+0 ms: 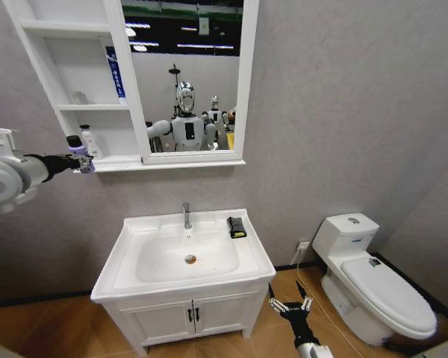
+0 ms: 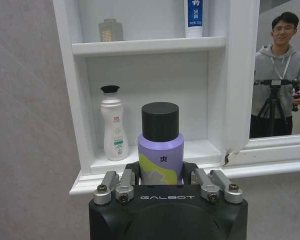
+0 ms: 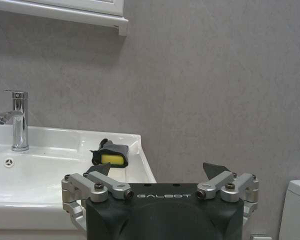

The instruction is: Move facial cleanser and shampoo from washbasin to cabinet, then wipe washbasin with towel.

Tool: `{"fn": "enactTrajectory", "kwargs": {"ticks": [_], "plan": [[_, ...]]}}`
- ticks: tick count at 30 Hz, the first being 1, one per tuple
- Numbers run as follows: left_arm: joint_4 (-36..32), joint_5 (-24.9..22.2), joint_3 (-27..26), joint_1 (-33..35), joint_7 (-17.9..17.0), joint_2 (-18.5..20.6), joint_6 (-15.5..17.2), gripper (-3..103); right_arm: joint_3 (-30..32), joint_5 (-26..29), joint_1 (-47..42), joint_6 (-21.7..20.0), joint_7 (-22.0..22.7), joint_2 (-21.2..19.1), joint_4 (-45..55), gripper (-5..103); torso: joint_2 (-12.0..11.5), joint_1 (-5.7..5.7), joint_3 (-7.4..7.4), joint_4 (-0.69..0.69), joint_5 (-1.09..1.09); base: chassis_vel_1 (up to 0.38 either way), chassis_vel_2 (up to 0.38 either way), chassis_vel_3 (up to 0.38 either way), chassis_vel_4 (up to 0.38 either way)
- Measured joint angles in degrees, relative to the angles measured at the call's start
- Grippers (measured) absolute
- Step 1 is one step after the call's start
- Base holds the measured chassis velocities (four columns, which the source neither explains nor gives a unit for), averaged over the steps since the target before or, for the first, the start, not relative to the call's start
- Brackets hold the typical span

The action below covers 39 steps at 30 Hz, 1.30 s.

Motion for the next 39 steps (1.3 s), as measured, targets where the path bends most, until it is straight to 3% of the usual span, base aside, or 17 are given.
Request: {"fn": "enactTrajectory", "kwargs": {"ticks": [3,6,10,20,27,32,39], "plan": [[0.9,-0.3,3.8,-4.5,0.0,-1.1,0.2,43,-0.3,-0.1,0.4,0.1,-0.1,0.0,-0.4,100,0.0,0.0,-0.01,0.02,0.01,0.0,0.0,0.0,0.0],[4.8,1.0,16.2,-16.7,-0.8,-5.3,0.9,43,-0.8,-0.3,0.8,0.0,-0.1,0.0,-0.8,100,0.0,0.0,0.0,0.0,0.0,0.0,0.0,0.0,0.0],[8.1,2.3,21.8,-23.7,-1.5,-8.8,1.4,43,-0.8,-0.4,0.7,-0.1,-0.1,-0.2,-0.6,100,0.0,0.02,0.01,-0.04,0.02,0.0,0.0,0.0,0.0],[13.5,5.7,27.4,-30.7,-1.1,-13.7,1.4,43,-0.1,0.0,0.5,0.0,0.1,-0.3,-0.5,100,0.0,0.01,0.0,0.01,0.02,0.0,0.0,0.0,0.0],[23.0,11.6,37.9,-40.2,2.1,-19.0,1.6,43,0.4,0.1,-0.2,1.0,-0.1,0.4,-0.7,100,0.0,0.01,0.0,-0.01,0.02,0.0,0.0,0.0,0.0],[28.1,14.9,42.2,-43.6,4.2,-21.3,1.6,43,1.2,0.5,-0.8,2.1,-0.8,0.7,-1.0,100,0.0,0.0,0.0,0.0,0.01,0.0,0.0,0.0,0.0],[33.9,16.1,44.2,-45.8,4.8,-24.4,1.6,43,2.5,1.4,-1.2,2.9,-1.1,0.7,-1.4,100,0.0,0.0,0.0,-0.01,0.02,0.0,0.0,0.0,0.0]]}}
